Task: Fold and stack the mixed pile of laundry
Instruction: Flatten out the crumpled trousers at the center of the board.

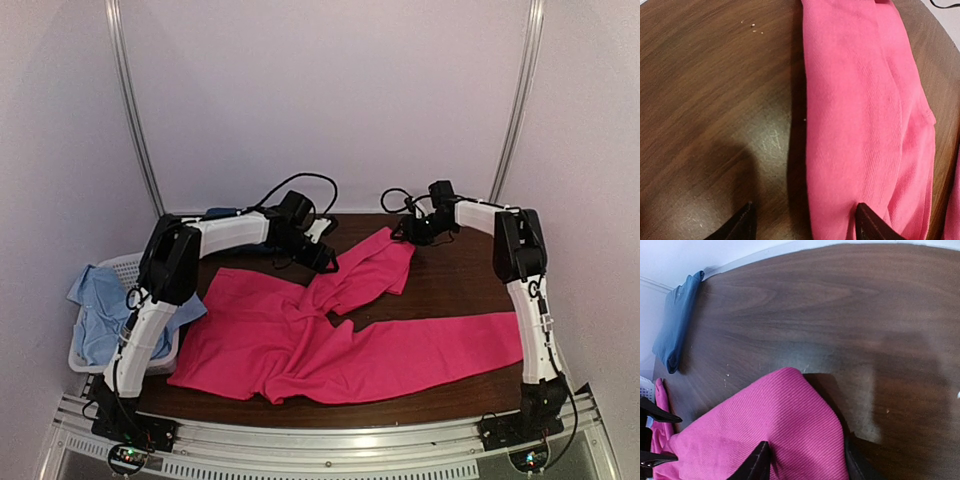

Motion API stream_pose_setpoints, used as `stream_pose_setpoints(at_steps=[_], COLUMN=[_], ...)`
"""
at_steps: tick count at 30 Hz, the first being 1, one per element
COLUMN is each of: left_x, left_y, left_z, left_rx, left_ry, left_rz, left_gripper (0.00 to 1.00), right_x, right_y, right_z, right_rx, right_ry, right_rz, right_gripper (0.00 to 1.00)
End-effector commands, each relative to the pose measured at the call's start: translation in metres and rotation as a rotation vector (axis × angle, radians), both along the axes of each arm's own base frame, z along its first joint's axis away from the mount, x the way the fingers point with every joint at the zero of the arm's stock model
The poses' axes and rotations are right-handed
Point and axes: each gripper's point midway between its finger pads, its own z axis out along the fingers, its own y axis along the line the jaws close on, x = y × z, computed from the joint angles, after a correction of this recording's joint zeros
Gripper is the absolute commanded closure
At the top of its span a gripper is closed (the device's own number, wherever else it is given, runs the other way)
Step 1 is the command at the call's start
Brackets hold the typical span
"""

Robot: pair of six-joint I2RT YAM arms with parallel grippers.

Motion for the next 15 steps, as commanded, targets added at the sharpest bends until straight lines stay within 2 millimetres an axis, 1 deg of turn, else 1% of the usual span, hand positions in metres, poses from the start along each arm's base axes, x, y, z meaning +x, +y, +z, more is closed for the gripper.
stream_pose_setpoints(at_steps=[1,3,4,5,6,7,8,9,11,13,15], left_x=[-0.001,0.000,0.001,0.001,0.001,0.002,0.003,0.003,0.006,0.006,0.005], left_y=[-0.015,-0.016,-0.016,-0.017,-0.018,-0.018,-0.019,-0.020,-0.019,-0.018,-0.014], left_z=[0.006,0.007,0.009,0.013,0.017,0.023,0.031,0.040,0.059,0.081,0.103], left_rx=[-0.045,-0.048,-0.051,-0.058,-0.064,-0.072,-0.083,-0.091,-0.097,-0.110,-0.116], left_ry=[0.005,0.004,0.001,0.000,-0.008,-0.016,-0.031,-0.048,-0.095,-0.139,-0.194], left_rz=[-0.024,-0.021,-0.020,-0.023,-0.023,-0.022,-0.024,-0.027,-0.029,-0.042,-0.042], left_gripper=[0.34,0.40,0.45,0.50,0.56,0.62,0.67,0.73,0.86,0.92,0.95], right_x=[-0.038,-0.039,-0.038,-0.035,-0.032,-0.028,-0.024,-0.020,-0.012,-0.011,-0.017], right_y=[0.017,0.017,0.017,0.017,0.016,0.013,0.011,0.009,0.002,-0.002,-0.007], right_z=[-0.022,-0.012,-0.004,0.010,0.023,0.041,0.067,0.088,0.137,0.184,0.226], right_rx=[0.030,0.032,0.033,0.033,0.027,0.022,0.030,0.042,0.050,0.051,0.037], right_ry=[0.160,0.147,0.127,0.093,0.057,0.006,-0.051,-0.099,-0.207,-0.309,-0.401], right_rz=[0.090,0.093,0.099,0.097,0.083,0.069,0.047,0.031,-0.011,-0.028,-0.038], right_gripper=[0.60,0.84,0.93,1.00,1.00,1.00,1.00,1.00,1.00,1.00,1.00])
